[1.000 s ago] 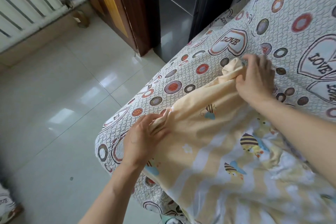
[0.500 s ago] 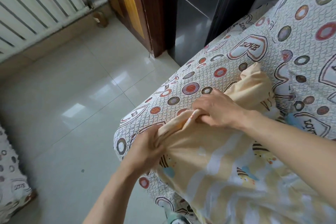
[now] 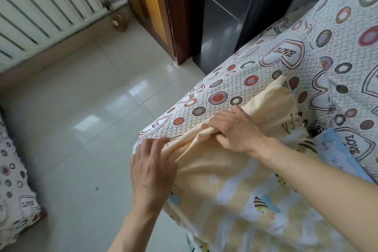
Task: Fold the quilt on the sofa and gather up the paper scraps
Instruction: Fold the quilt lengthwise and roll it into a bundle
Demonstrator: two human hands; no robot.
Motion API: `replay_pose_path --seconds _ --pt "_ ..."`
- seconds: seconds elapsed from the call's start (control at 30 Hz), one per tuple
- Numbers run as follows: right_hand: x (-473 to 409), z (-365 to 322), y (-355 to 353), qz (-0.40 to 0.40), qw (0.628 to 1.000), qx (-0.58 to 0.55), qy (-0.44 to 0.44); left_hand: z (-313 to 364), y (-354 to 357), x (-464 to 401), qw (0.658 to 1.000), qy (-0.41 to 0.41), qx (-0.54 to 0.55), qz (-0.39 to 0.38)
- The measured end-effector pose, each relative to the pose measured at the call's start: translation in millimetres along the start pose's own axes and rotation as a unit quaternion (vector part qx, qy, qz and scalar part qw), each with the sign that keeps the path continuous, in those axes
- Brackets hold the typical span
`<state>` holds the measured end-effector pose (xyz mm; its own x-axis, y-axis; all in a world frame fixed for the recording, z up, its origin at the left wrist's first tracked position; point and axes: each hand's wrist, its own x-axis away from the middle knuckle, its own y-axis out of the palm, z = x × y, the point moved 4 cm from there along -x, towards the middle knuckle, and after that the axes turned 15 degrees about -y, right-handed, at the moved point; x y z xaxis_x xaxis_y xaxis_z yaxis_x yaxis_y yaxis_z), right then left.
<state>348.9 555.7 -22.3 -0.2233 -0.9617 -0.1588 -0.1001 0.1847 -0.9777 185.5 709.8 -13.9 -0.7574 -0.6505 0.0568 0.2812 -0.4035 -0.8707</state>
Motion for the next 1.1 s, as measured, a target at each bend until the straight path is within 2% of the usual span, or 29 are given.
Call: replay_pose_path --seconds 0.03,0.13,0.2,0.27,0.37,0.53,0.67,0.77,0.83,0.93,1.03,1.1 --pt "1.6 -1.0 -0.3 0.012 1.000 -0.005 -0.001 9.2 -0.5 1.5 0.999 0.029 0.009 0.007" --pt "7.0 -2.1 -1.3 0.006 1.000 -0.028 -0.003 14.7 16.2 -0.2 0.996 0.039 -0.043 -0.072" --pt "7.0 -1.1 0.5 -0.066 0.997 -0.041 0.000 8.7 28.1 -0.9 0.989 0.042 -0.109 -0.096" --pt "6.2 1.2 7.8 -0.167 0.985 -0.052 0.011 6.9 30.4 -1.7 0.983 0.025 -0.160 -0.086" --pt "3.7 3.2 15.3 -0.217 0.975 -0.042 -0.003 3.1 24.5 -2.4 0.983 -0.016 -0.178 -0.036" --pt "5.6 6.1 15.3 -0.184 0.978 -0.096 0.031 -2.0 18.6 -0.1 0.990 -0.007 -0.139 -0.017" --pt "-1.1 3.3 9.3 -0.174 0.979 -0.105 0.029 -8.1 15.7 -2.0 0.988 0.008 -0.154 -0.006" --pt "-6.9 3.5 12.4 -0.177 0.979 -0.098 0.014 -14.0 15.3 -1.2 0.987 0.010 -0.156 -0.030" --pt "-8.8 2.6 13.0 -0.179 0.979 -0.094 0.015 -15.6 15.2 0.1 0.987 -0.019 -0.146 -0.062" --pt "-10.0 0.6 11.5 -0.157 0.982 -0.104 0.015 -20.0 10.3 -4.4 0.990 -0.033 -0.104 -0.089" --pt "-20.1 -2.5 7.6 -0.096 0.990 -0.102 0.022 -31.0 -12.7 -25.9 0.999 -0.014 -0.045 -0.015" --pt "-31.3 -5.0 5.7 -0.071 0.993 -0.085 0.026 -32.9 -21.8 -39.4 0.997 -0.020 -0.070 -0.011"
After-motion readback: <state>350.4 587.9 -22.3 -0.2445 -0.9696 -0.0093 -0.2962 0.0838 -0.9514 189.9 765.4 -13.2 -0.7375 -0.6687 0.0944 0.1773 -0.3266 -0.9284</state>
